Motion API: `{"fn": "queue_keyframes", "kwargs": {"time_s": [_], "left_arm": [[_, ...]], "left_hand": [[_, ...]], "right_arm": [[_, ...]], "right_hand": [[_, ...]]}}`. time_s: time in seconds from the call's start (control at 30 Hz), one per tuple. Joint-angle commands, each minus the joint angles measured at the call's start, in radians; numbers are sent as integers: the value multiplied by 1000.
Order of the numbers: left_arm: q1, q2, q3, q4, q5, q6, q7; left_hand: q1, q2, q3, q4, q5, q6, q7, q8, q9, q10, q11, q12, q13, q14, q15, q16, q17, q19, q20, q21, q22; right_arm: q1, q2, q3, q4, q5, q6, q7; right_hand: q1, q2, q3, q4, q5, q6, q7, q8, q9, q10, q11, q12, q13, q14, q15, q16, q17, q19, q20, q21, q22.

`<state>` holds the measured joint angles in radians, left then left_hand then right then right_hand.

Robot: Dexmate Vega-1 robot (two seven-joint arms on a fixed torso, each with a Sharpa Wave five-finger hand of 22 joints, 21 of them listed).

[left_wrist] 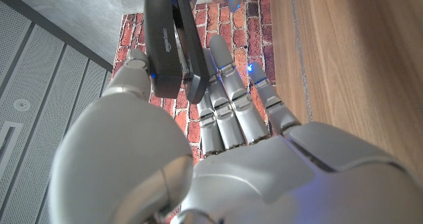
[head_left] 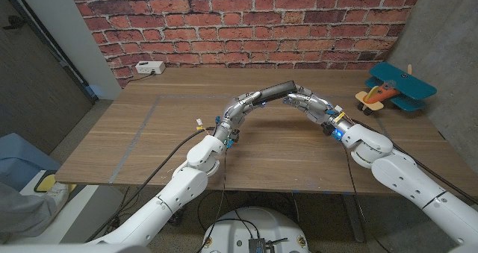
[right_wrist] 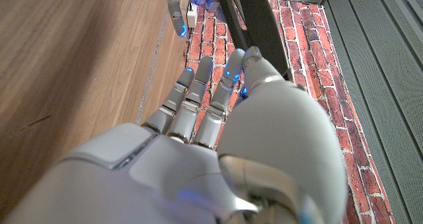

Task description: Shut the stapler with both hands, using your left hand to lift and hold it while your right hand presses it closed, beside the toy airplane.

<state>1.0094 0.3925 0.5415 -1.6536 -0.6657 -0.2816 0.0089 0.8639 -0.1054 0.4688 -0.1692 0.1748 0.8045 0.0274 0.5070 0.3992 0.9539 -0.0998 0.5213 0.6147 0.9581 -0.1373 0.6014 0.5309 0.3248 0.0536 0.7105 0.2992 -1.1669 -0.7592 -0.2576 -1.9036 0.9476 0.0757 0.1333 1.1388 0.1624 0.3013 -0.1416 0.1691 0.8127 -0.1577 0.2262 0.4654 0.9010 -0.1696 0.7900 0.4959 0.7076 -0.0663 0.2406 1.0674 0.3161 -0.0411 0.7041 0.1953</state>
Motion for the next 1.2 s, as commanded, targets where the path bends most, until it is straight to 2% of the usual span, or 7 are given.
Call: {"fn": "queue_keyframes", "kwargs": {"time_s": [0.03,0.27,0.57,1.2], "left_arm": [[11,-17,5,10,7,-16,14],[15,-7,4,-14,26,-11,33],[11,-16,6,-1,28,-21,32],[19,-15,12,1,24,-25,20]], "left_hand": [[238,228,4,1,4,106,-61,2,4,96,-84,-1,0,11,-94,-4,5,-3,-5,8,2],[238,227,3,2,4,106,-60,1,1,96,-82,-2,3,13,-94,-6,7,-5,-5,14,4],[240,226,3,1,4,106,-63,-1,-4,98,-85,-6,4,14,-95,-10,10,-9,-6,24,5],[240,224,0,2,5,112,-64,-2,-12,102,-86,-11,6,18,-95,-16,15,-17,-8,40,7]], "right_arm": [[-17,-16,14,5,11,10,24],[1,-12,8,26,13,13,51],[5,-9,4,30,5,20,54],[-41,-23,24,-1,3,33,33]], "right_hand": [[8,13,6,8,7,82,59,6,23,5,-7,-5,5,12,-173,-1,4,-7,-34,9,2],[8,13,6,8,7,82,59,5,23,7,-7,-6,3,12,-173,-1,4,-9,-34,11,2],[7,13,6,8,7,84,59,5,23,8,-8,-7,4,12,-173,-2,4,-10,-34,14,2],[6,13,6,7,7,83,57,4,23,9,-7,-9,5,13,-173,-3,5,-12,-33,19,1]]}}
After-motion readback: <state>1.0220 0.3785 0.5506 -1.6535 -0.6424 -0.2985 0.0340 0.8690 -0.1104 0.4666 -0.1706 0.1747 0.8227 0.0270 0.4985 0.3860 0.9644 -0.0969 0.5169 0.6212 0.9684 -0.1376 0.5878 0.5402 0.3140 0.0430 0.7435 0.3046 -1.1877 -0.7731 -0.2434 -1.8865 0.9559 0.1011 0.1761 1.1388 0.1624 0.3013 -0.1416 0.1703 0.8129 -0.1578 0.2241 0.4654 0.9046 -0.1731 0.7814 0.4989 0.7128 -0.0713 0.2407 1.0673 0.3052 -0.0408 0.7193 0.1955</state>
